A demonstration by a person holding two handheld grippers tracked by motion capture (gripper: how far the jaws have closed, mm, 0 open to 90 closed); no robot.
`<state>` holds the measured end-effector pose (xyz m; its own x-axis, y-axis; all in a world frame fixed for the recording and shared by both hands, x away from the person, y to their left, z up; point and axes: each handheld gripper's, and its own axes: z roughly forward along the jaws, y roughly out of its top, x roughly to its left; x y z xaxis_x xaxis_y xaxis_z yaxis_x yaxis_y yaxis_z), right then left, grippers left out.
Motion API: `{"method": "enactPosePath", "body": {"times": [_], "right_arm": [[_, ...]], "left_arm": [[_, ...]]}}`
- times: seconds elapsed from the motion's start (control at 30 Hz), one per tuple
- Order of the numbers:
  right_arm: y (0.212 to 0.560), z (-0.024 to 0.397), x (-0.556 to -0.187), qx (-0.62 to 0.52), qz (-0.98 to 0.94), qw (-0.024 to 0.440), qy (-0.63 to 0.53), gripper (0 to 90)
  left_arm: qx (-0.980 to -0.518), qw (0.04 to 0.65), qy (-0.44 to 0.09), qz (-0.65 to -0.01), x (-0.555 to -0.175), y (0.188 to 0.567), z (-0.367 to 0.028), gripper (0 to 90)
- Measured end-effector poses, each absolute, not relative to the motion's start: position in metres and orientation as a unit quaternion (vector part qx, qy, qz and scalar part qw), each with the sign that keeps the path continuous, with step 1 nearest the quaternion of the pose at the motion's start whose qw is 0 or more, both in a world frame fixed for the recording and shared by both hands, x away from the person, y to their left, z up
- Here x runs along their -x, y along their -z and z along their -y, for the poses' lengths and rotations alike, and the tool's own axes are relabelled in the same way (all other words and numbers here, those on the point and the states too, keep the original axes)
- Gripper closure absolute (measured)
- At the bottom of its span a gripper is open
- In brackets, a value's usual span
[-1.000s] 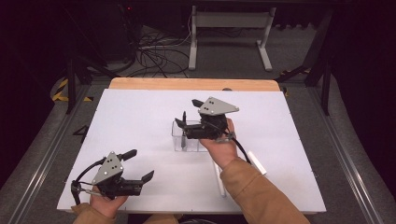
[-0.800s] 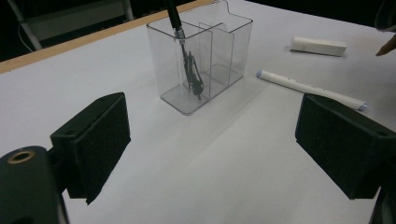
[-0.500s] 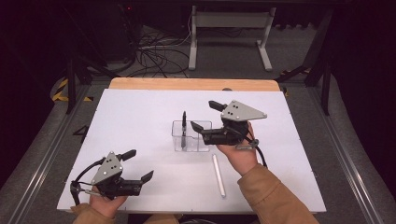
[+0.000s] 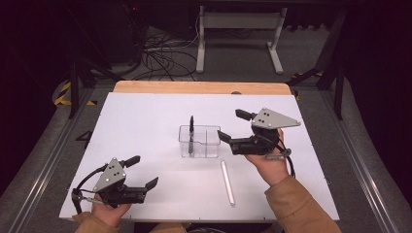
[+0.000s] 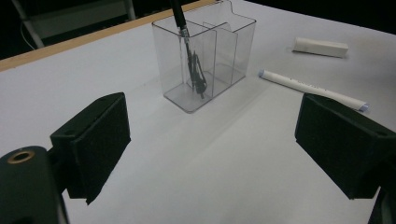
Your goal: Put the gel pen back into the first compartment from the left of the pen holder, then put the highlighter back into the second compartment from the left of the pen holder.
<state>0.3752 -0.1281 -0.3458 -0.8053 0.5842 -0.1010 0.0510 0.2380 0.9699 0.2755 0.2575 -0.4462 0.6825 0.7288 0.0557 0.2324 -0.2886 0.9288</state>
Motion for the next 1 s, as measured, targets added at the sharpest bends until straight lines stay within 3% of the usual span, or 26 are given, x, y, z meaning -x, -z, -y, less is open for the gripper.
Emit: {"method": "enactPosePath", "body": {"times": [0.33, 0.8, 1.0], "right_arm": [[0.348, 0.139, -0.368, -0.217, -0.755, 0.243, -0.569, 11.3], [0.360, 0.147, -0.364, -0.244, -0.789, 0.212, -0.522, 8.4], [0.364, 0.148, -0.368, -0.262, -0.796, 0.176, -0.517, 1.7]], "left_arm": [[-0.763, 0.508, -0.244, -0.316, -0.277, 0.446, -0.258, 11.0], [-0.765, 0.505, -0.243, -0.316, -0.276, 0.447, -0.259, 11.1], [-0.766, 0.503, -0.245, -0.317, -0.276, 0.447, -0.259, 11.1]]}}
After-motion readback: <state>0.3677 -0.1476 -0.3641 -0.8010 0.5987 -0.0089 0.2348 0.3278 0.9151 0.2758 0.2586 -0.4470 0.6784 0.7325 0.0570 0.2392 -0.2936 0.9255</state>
